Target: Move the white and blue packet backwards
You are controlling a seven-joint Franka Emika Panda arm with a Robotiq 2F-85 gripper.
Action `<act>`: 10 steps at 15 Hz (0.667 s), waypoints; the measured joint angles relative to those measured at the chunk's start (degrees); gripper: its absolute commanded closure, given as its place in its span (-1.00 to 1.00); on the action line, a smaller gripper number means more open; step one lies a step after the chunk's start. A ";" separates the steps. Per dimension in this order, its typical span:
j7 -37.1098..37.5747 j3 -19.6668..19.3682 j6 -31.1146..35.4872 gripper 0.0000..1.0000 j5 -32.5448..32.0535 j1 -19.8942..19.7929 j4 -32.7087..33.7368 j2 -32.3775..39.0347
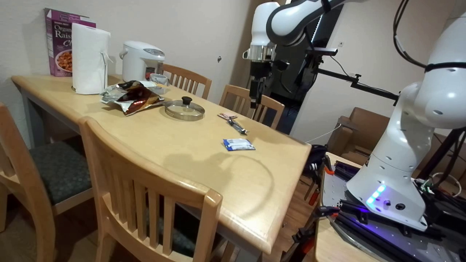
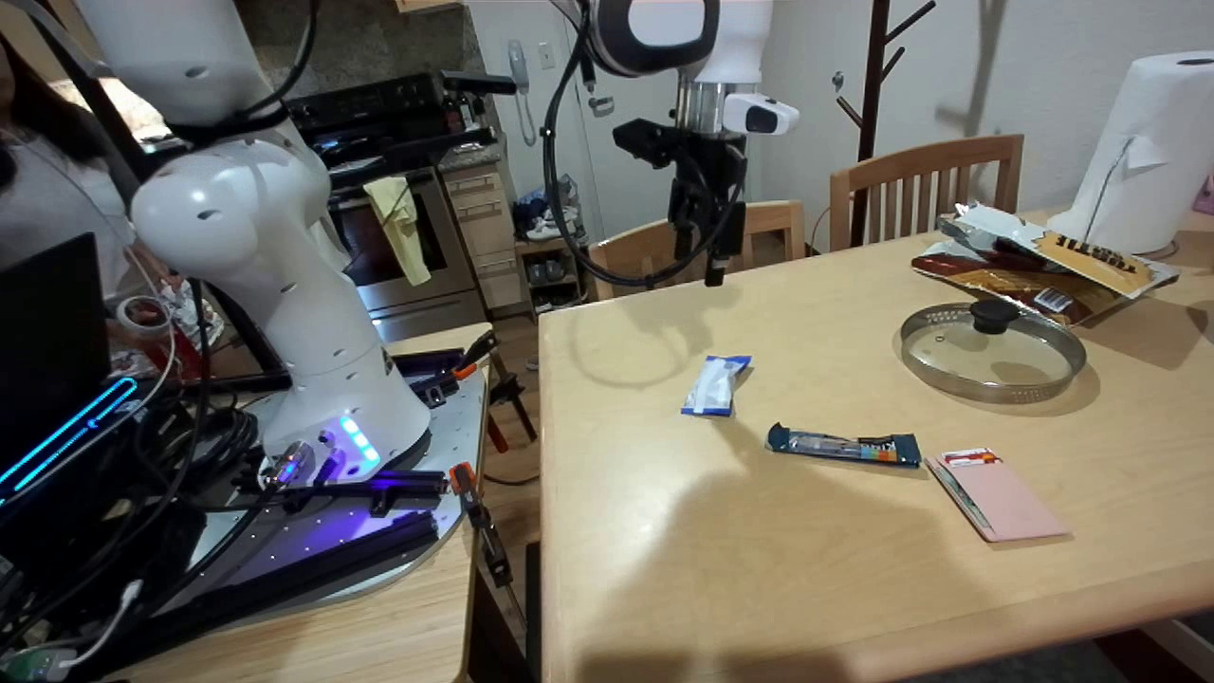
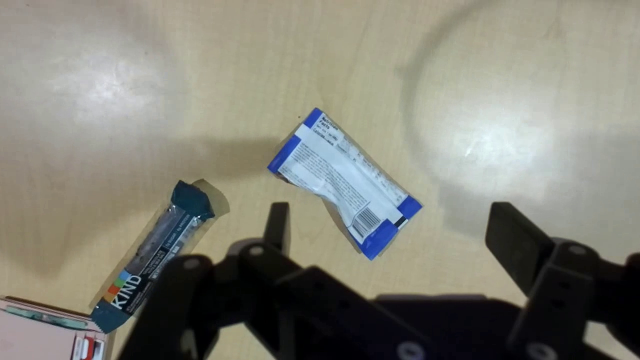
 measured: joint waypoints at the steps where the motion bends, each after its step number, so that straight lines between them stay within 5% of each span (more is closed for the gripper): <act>1: -0.07 0.04 -0.01 -1.00 -0.08 0.00 0.55 1.06; 10: -2.72 0.10 -1.39 -1.00 -0.51 -0.06 2.22 5.55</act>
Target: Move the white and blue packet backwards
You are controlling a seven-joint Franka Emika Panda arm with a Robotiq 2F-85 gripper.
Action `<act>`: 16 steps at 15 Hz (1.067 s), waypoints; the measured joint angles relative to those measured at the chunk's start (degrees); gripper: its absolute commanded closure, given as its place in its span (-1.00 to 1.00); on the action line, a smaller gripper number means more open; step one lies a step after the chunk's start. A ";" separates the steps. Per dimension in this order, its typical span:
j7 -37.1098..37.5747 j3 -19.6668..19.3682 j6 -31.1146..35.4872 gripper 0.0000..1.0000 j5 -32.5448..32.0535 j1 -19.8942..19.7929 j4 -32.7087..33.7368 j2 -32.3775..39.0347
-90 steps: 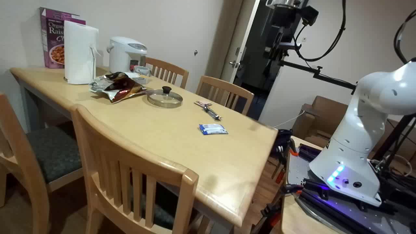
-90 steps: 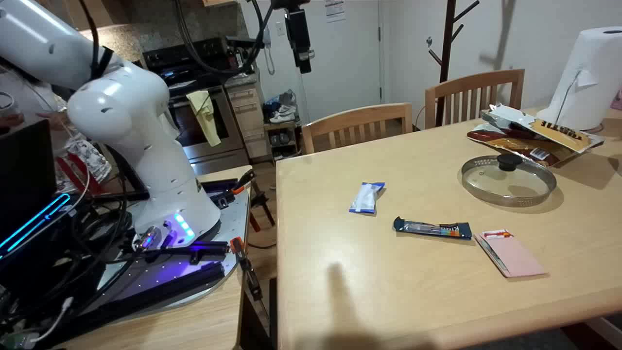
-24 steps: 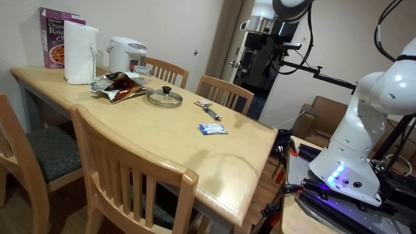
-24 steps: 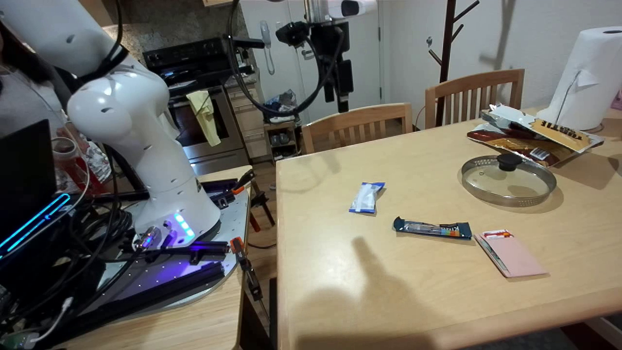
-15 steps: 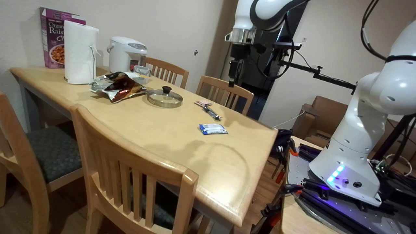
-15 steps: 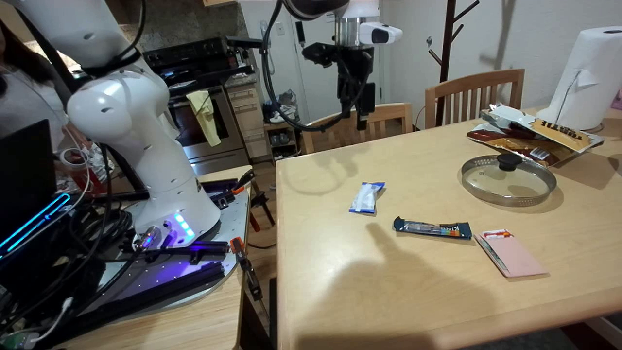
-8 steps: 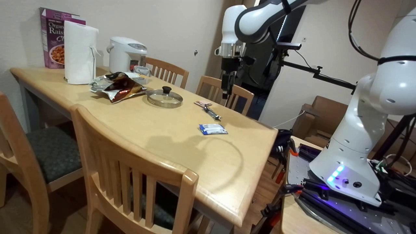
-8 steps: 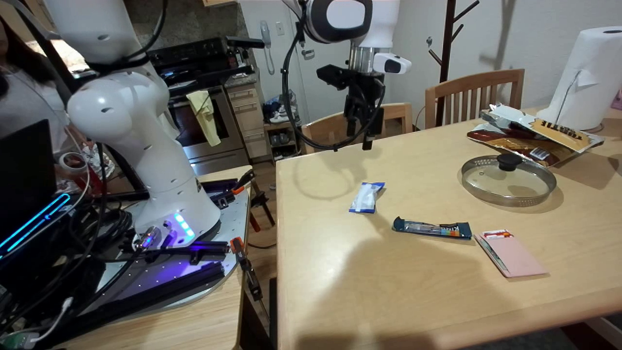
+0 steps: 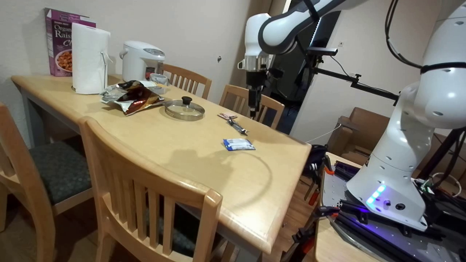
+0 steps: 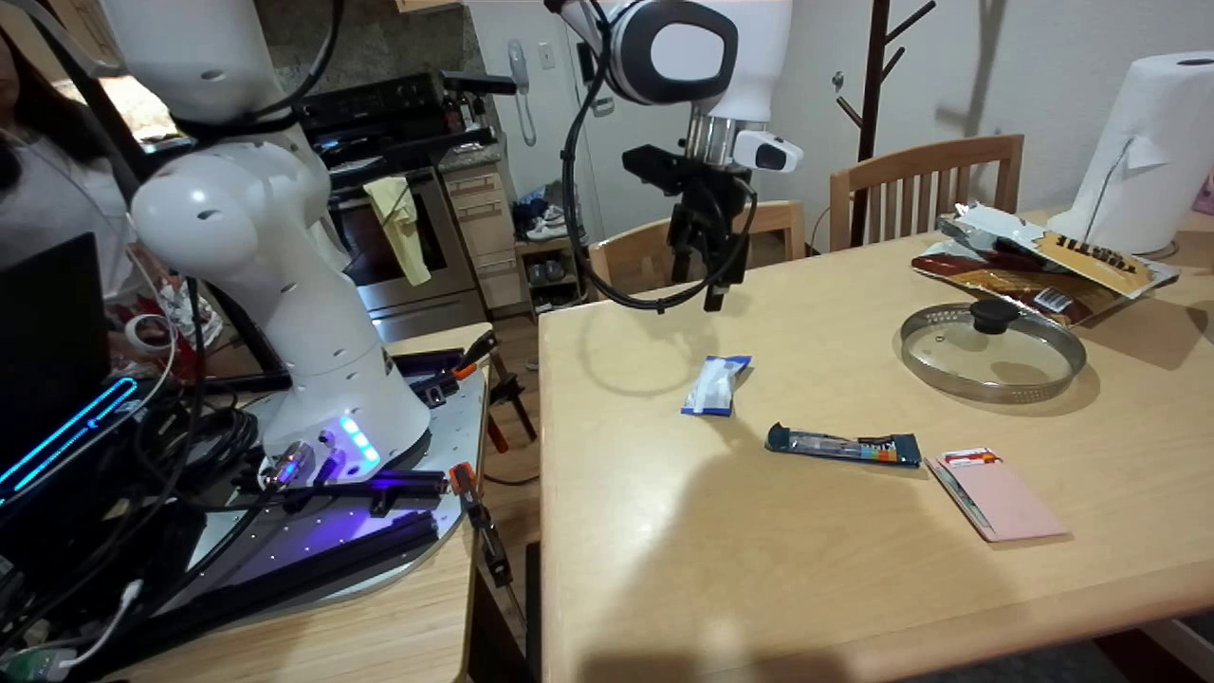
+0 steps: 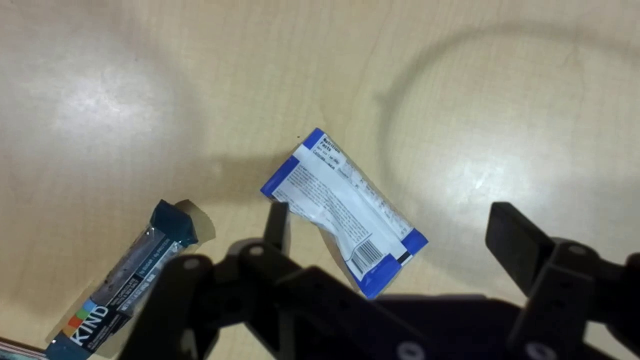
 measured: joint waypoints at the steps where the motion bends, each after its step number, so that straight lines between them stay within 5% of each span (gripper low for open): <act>1: -0.39 0.04 -0.34 -1.00 0.00 0.00 0.18 0.63; 13: -1.36 0.88 -1.50 -1.00 -0.26 0.01 1.22 3.29; 16: 1.12 0.88 -1.14 -1.00 -4.46 0.23 0.54 2.39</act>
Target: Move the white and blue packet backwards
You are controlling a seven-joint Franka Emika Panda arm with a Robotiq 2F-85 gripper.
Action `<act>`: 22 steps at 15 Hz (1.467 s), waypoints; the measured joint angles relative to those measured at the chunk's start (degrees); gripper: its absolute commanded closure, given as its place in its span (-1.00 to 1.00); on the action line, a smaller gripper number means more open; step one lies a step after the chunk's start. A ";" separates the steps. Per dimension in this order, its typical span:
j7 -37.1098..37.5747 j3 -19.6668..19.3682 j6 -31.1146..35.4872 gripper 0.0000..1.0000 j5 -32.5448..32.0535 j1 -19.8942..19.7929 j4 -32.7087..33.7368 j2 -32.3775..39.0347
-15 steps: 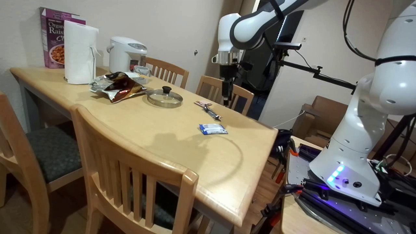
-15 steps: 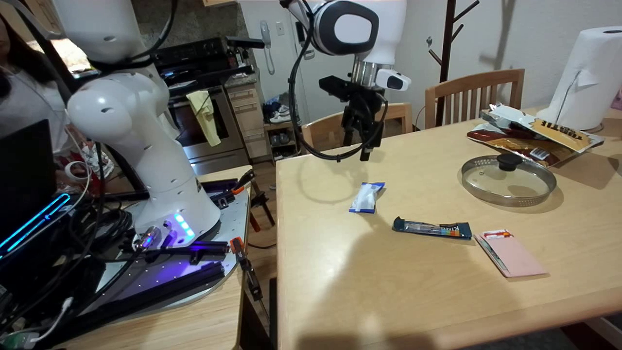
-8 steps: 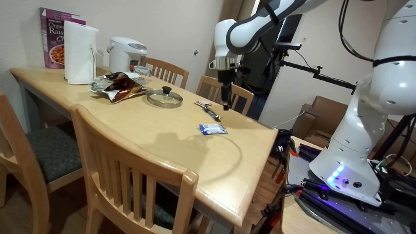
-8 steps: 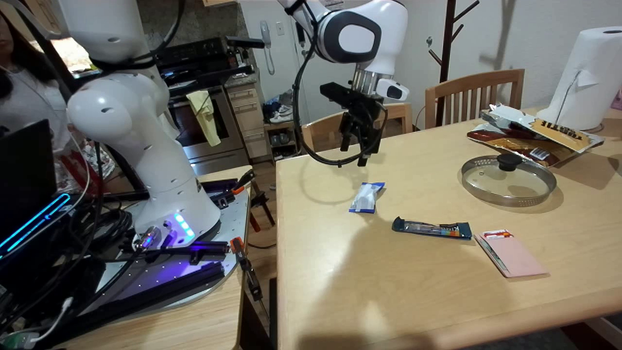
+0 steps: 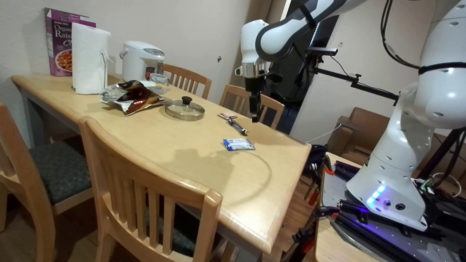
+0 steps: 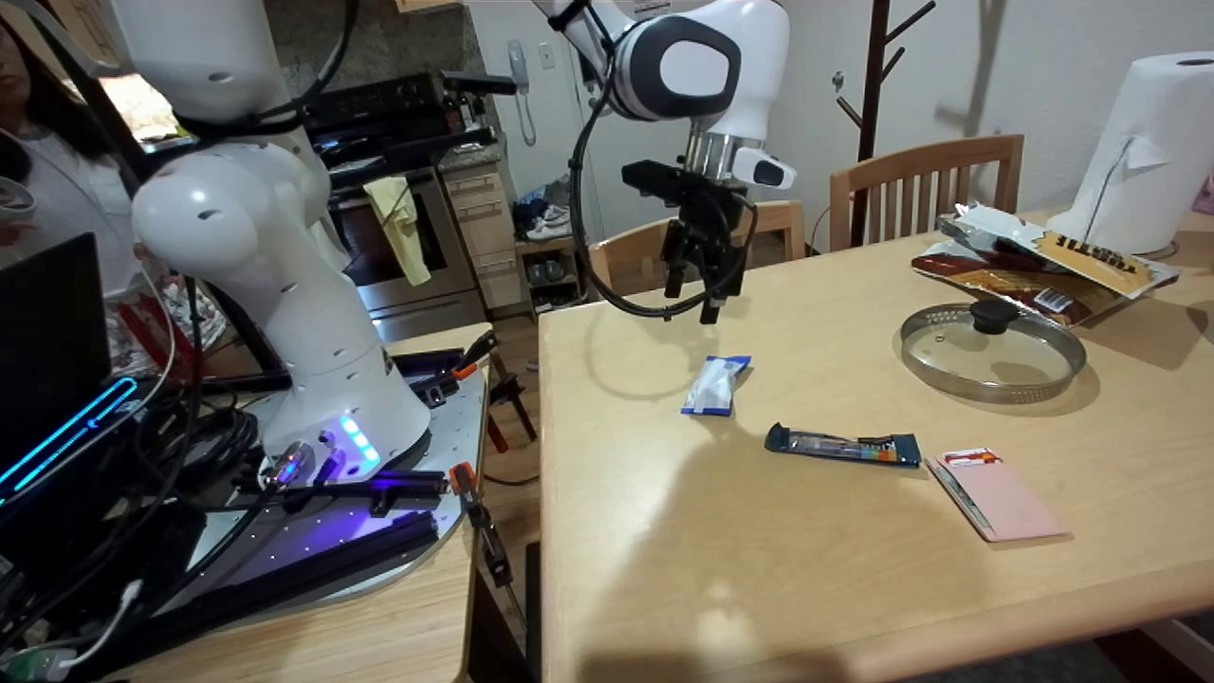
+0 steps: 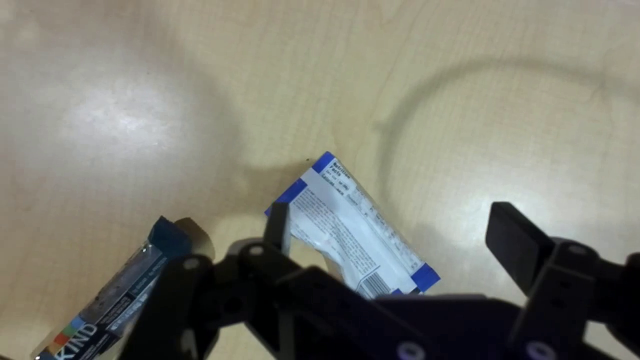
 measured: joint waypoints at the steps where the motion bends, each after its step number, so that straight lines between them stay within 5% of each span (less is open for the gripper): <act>1: 0.97 0.00 1.61 -1.00 -1.33 0.13 -0.29 -0.28; 10: 2.45 1.38 20.62 -1.00 -2.55 1.93 -0.67 5.90; 13: 3.16 1.14 22.60 -1.00 -3.10 2.25 0.11 9.32; 19: 20.26 -6.74 24.65 -1.00 -11.52 7.62 1.48 12.73; 22: 20.93 -6.97 24.63 -1.00 -11.57 8.06 1.73 13.14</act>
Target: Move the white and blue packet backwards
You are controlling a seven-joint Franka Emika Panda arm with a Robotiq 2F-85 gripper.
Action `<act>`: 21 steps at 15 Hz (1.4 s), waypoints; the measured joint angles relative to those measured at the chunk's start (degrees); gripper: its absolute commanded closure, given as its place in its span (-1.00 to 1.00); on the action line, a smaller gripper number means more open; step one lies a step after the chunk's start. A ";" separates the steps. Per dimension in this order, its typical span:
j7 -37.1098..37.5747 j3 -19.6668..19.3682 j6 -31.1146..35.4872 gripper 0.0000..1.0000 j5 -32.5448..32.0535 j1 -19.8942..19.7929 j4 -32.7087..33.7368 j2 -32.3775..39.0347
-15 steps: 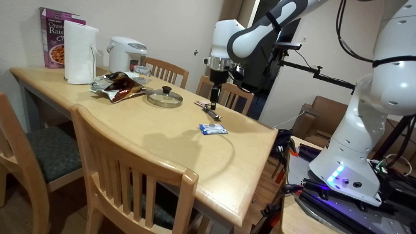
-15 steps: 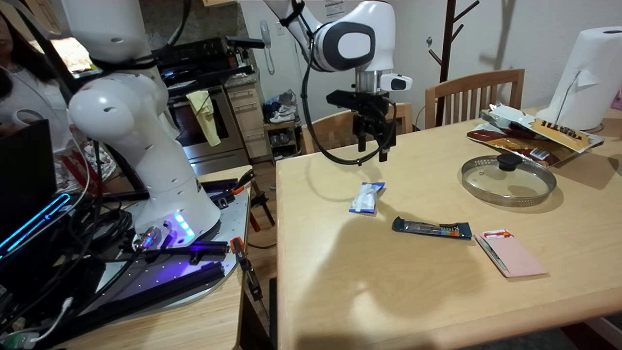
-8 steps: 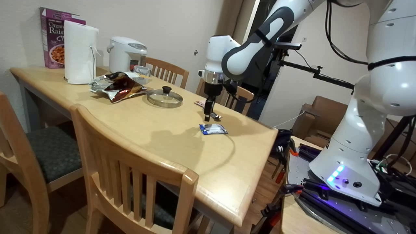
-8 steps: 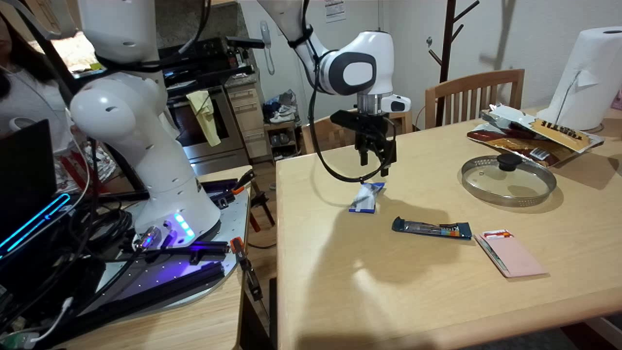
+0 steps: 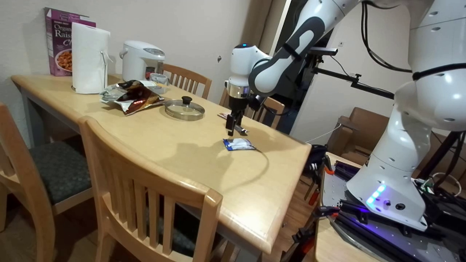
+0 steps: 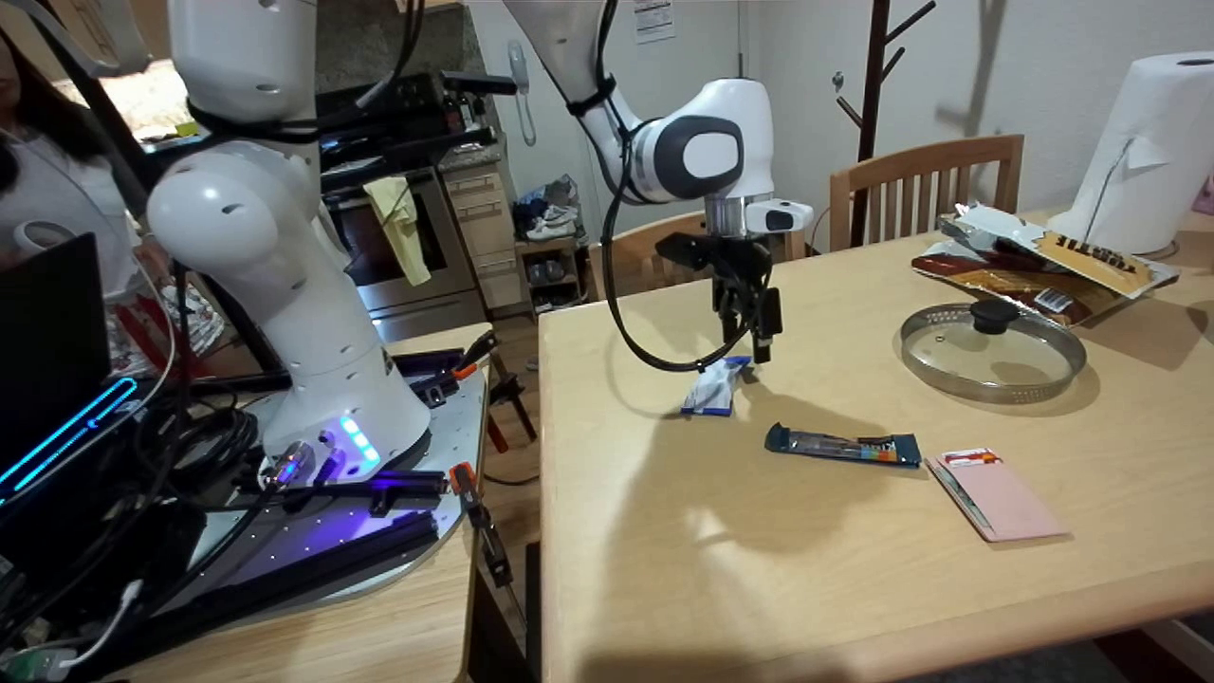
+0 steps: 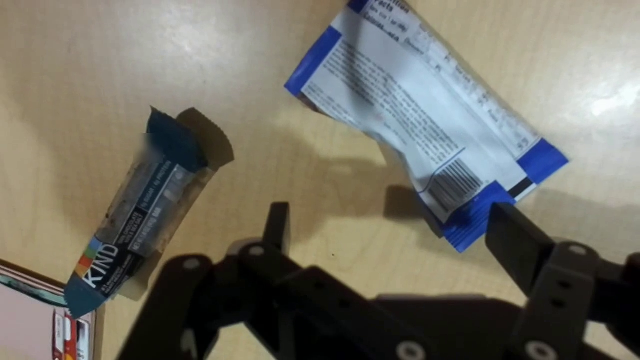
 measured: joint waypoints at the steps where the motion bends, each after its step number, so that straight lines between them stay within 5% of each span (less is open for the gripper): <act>1: 0.00 -0.01 0.00 -1.00 0.00 -0.03 0.00 0.00; 7: -0.19 -0.08 0.92 -1.00 -1.26 0.03 0.04 0.00; 21: -7.27 -3.76 13.47 -1.00 -25.69 1.43 -1.41 0.14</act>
